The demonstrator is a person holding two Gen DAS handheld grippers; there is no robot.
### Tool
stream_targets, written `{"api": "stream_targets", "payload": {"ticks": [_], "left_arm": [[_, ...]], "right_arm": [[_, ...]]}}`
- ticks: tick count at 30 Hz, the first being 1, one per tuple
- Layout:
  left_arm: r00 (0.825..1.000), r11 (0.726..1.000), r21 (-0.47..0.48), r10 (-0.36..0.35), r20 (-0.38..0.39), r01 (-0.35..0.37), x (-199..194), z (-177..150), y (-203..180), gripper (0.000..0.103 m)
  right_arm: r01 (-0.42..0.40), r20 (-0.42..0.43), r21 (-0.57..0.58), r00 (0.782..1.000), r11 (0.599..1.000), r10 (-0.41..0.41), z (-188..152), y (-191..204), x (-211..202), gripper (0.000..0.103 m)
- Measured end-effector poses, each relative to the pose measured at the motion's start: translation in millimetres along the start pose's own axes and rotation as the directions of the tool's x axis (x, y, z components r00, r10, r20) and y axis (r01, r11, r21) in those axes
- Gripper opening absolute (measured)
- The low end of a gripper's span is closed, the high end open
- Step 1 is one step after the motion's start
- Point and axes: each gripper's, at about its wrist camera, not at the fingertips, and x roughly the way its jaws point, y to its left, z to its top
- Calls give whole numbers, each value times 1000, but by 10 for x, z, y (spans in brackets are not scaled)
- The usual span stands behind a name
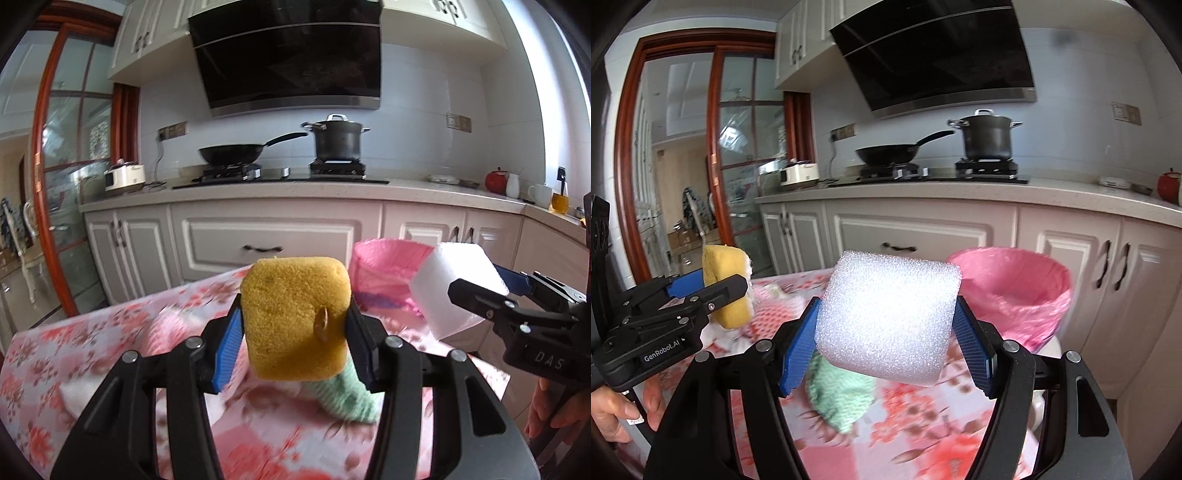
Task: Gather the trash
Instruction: 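Lift the held foam block and sponge toward the pink bin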
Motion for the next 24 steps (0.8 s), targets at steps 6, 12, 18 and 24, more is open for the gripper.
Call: {"api": "stream_targets", "payload": {"ticks": [6,12,18,24], "left_arm": [[998,998,25,-60,15,59,407,241,-270,50],[993,992,39,-120,7,119,917,493,-554,50],[983,982,42,-183,-11,183,1497,769,-793,50],[972,973,-1,-231,-36,232,2146,1037,-962,51]], "right_arm": [[54,17,18,998,998,-54,155,-365,159,66],[108,27,26,994,994,-109,299,-789,373,67],[136,11,37,991,990,-136,411,-1228,696,67],[161,-9,15,987,987,-161,466,-1554,1030,67]]}}
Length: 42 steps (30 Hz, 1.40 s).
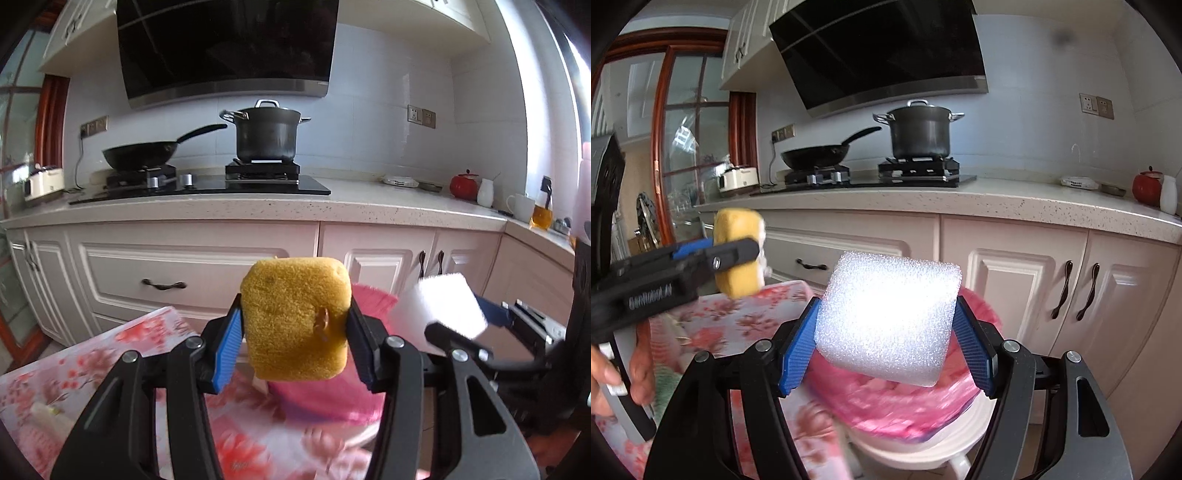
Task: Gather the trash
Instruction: 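Lift the held foam block and sponge toward the pink bin, then open both tools over the pink bin to drop foam block and sponge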
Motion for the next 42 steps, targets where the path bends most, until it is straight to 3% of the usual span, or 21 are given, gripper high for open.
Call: {"api": "stream_targets", "payload": {"ticks": [10,12,13,15,19,24,26,32,37,42], "left_arm": [[998,999,2,-47,-30,47,847,276,-143,52],[998,999,3,-52,-34,52,931,303,-148,53],[997,998,0,-60,-42,60,976,320,-143,59],[998,999,-5,-50,-35,50,1008,356,-125,67],[999,999,1,-39,-15,40,914,405,-109,70],[1000,1000,-25,-12,5,12,605,360,-3,78],[1000,999,-46,17,12,-16,415,308,62,88],[994,992,-70,104,44,-101,-322,117,256,98],[983,984,-47,173,61,-170,-1004,-106,444,98],[959,962,-47,273,76,-270,-1715,-374,716,98]], "right_arm": [[-1,-23,-5,1000,1000,1,30,-360,543,69],[-36,-34,-2,999,999,36,0,-391,639,76],[-35,-37,-2,999,999,35,-13,-394,663,78],[-28,-35,-3,999,1000,28,-31,-407,679,79],[-24,-14,27,1000,999,25,-30,-444,548,79],[-27,-2,32,1000,999,27,-25,-369,273,79],[-31,-1,27,1000,999,31,-22,-318,167,79],[-43,-3,0,999,999,43,-5,-6,-233,84],[-81,-9,9,997,997,81,-15,324,-551,85],[-134,-16,5,991,991,134,-97,738,-764,85]]}}
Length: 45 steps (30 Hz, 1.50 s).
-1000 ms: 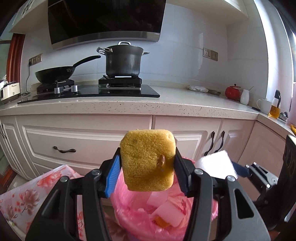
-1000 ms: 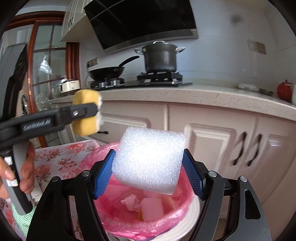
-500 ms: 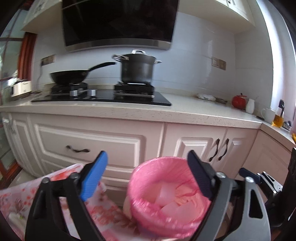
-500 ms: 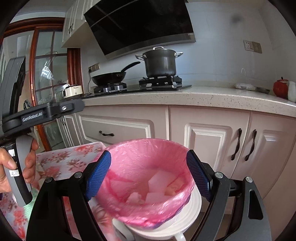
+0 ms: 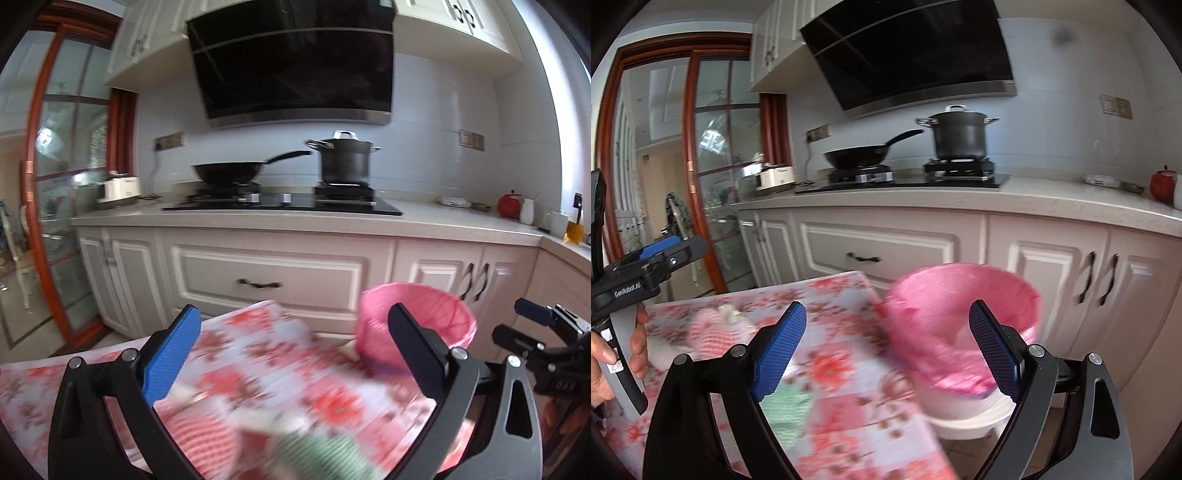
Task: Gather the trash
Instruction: 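Open both tools over the pink bin to drop foam block and sponge, then grasp the green striped cloth with the right tool while the left tool grasps a white tissue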
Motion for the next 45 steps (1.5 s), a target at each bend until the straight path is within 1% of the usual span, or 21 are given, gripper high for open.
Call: {"api": "stream_targets", "payload": {"ticks": [5,9,12,15,18,20,24,30,35,37,39,40,41,42,43,44,45], "left_arm": [[996,996,-2,89,3,-89,-515,-236,440,98],[985,985,14,174,-11,-174,-869,-488,745,98],[978,978,1,207,-31,-207,-1073,-671,905,98],[973,974,-12,225,-54,-226,-1222,-854,1000,98],[968,971,-12,236,-91,-238,-1288,-1030,1074,98],[964,970,-14,239,-114,-242,-1261,-1104,1082,98],[959,969,-37,237,-154,-246,-1237,-1252,1139,98],[955,969,-40,235,-182,-246,-1221,-1375,1153,98],[953,969,-46,229,-197,-242,-1154,-1400,1139,98],[952,970,-46,226,-204,-240,-1128,-1413,1144,98],[951,970,-45,225,-212,-239,-1103,-1426,1143,98],[950,970,-44,224,-217,-238,-1085,-1434,1136,98],[950,970,-45,222,-221,-237,-1074,-1438,1129,98],[949,971,-46,220,-227,-236,-1051,-1444,1124,98],[948,971,-47,219,-232,-235,-1031,-1448,1121,98],[947,971,-47,218,-236,-235,-1015,-1453,1119,98],[946,971,-45,217,-240,-234,-995,-1454,1111,98]], "right_arm": [[-71,-38,4,997,997,71,-135,456,-18,85],[-113,-75,-16,991,993,111,-231,774,21,85],[-148,-103,-35,984,988,144,-317,1011,56,85],[-162,-125,-51,980,986,154,-431,1168,96,85],[-164,-160,-55,975,985,154,-566,1289,182,85],[-159,-194,-54,970,986,146,-673,1344,279,85],[-133,-255,-59,960,989,114,-867,1410,464,85],[-115,-311,-72,946,991,88,-945,1434,715,85],[-96,-346,-64,936,993,68,-986,1389,853,84],[-94,-358,-63,931,994,66,-1013,1376,893,80],[-93,-375,-73,925,993,60,-1036,1372,928,68],[-93,-385,-78,921,993,56,-1054,1377,937,63],[-96,-397,-80,916,992,57,-1075,1376,948,54],[-105,-405,-73,912,992,66,-1096,1360,956,43],[-111,-408,-68,910,991,74,-1107,1350,946,37],[-118,-408,-63,909,991,82,-1119,1333,936,29],[-133,-400,-53,911,990,101,-1115,1315,898,26]]}}
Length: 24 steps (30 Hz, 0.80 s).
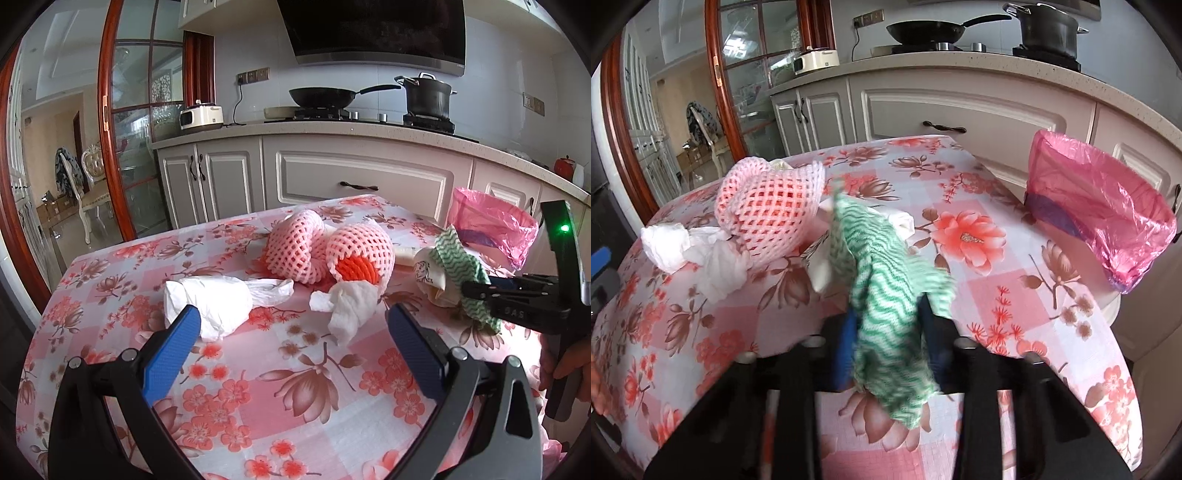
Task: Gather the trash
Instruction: 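Grasp the green striped cloth with the right tool while the left tool grasps a white tissue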
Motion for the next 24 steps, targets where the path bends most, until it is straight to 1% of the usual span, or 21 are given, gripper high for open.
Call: {"api": "stream_targets", "payload": {"ticks": [2,6,9,14,19,24], "left_arm": [[1000,1000,4,-1,-7,1,35,2,-18,98],[999,1000,5,-15,-30,15,147,10,-81,98],[998,999,4,-35,-48,35,245,25,-163,98],[995,998,25,-48,-86,50,492,48,-311,98],[987,999,20,-43,-155,47,797,73,-382,98],[976,999,36,-24,-216,33,1052,95,-414,89]], "right_arm": [[-24,32,0,999,1000,24,-17,-1,-100,22],[-83,115,33,990,996,79,-19,-69,-368,21],[-97,143,45,986,994,90,-16,-122,-485,21],[-106,158,56,983,993,96,-29,-197,-568,21],[-116,162,55,981,992,106,-70,-224,-597,21],[-131,166,63,979,989,120,-102,-249,-610,21]]}}
